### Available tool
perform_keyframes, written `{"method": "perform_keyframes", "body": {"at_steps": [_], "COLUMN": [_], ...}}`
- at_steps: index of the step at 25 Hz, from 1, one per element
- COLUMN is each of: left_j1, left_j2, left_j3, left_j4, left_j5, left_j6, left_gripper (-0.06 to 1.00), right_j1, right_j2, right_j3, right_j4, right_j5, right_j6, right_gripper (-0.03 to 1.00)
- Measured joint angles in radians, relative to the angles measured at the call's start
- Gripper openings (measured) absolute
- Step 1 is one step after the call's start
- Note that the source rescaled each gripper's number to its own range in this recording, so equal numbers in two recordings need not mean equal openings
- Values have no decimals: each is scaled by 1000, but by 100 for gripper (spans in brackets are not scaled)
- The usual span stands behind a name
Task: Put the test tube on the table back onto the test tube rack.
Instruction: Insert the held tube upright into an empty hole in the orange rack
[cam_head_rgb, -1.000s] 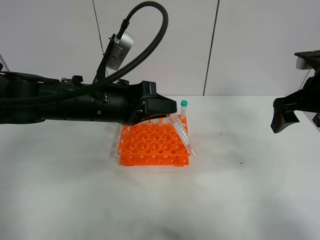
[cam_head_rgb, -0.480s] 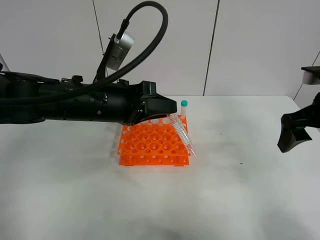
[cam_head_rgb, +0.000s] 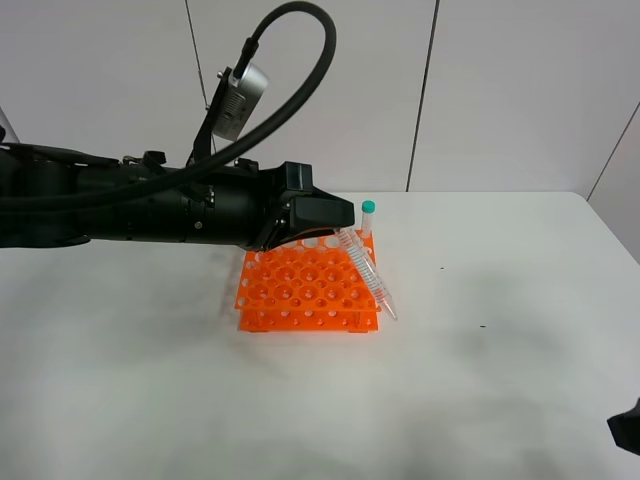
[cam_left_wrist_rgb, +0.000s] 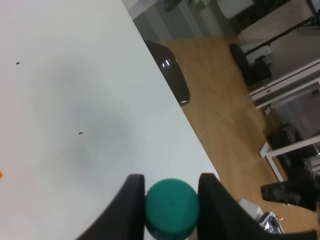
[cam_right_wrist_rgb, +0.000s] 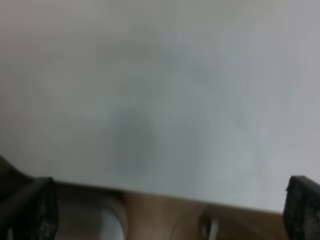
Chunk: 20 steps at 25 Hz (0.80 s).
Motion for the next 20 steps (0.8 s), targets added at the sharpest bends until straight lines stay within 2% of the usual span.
{"method": "perform_keyframes", "body": {"at_steps": [4,8,13,20], "left_j1": [0,0,0,0], "left_j2": [0,0,0,0], "left_j3": [0,0,0,0], "left_j4": [0,0,0,0], "left_j5": [0,0,0,1], "left_j6": [0,0,0,0], "left_gripper": [0,0,0,0], "right_j1": [0,0,0,50], "right_j2": [-244,-381,-466,-556], "right_j3": [2,6,6,8], "right_j4": [0,1,4,20], "right_j5": [-29,-29,-29,-29], "right_j6": [4,6,6,6], "right_gripper": [100,100,100,100]}}
